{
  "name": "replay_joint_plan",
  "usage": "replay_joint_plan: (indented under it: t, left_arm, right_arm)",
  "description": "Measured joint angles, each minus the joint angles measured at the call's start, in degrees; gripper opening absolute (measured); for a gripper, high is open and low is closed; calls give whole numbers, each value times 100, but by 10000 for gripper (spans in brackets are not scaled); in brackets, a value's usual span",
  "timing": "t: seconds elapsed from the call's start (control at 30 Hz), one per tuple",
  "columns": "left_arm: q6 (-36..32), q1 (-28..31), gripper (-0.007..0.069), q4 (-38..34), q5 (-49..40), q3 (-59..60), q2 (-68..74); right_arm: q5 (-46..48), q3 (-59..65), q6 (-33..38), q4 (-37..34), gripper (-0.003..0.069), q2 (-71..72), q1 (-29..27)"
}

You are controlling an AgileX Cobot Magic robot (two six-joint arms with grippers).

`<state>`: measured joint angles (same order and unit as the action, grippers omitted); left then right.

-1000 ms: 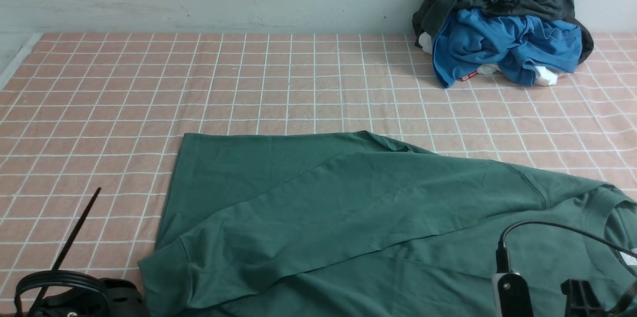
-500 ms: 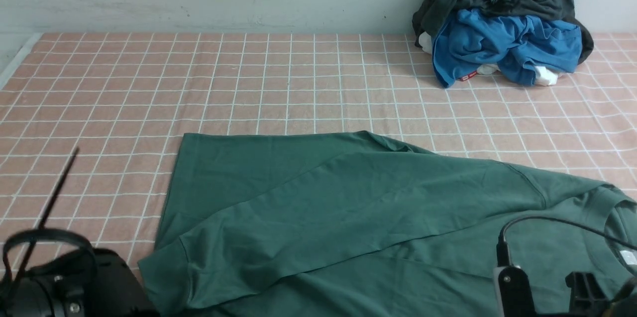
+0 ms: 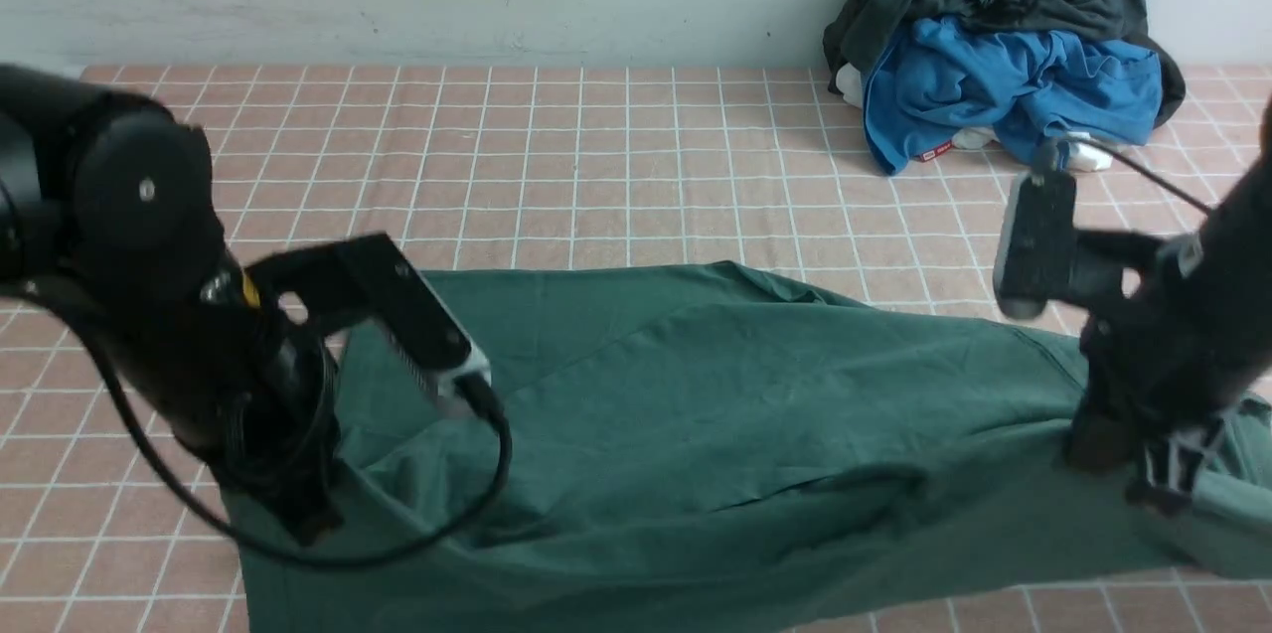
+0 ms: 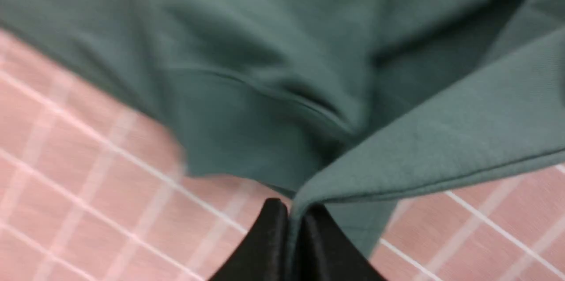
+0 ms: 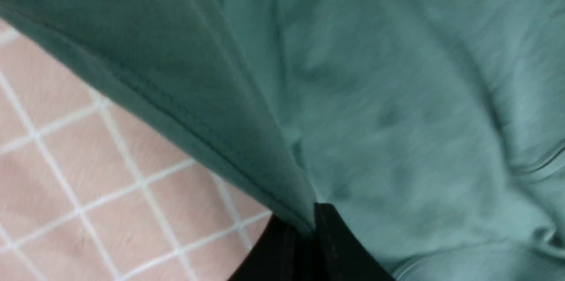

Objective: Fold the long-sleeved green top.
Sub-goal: Use both arms to drag the lower edge of the fabric forward and fold it over the upper edge

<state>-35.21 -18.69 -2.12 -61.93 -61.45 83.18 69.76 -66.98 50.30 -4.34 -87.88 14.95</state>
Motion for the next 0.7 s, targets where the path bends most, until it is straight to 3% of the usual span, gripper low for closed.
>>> replay_joint_plan:
  t: [0.3, 0.7]
  left_arm:
    - [-489, 775, 17, -346, -213, -2406, 1854]
    - [-529, 1243, 17, -353, -202, -4337, 3824]
  right_arm:
    - [65, -2582, 66, -418, 14, -1971, -327]
    - [81, -3844, -58, -287, 14, -3545, -594]
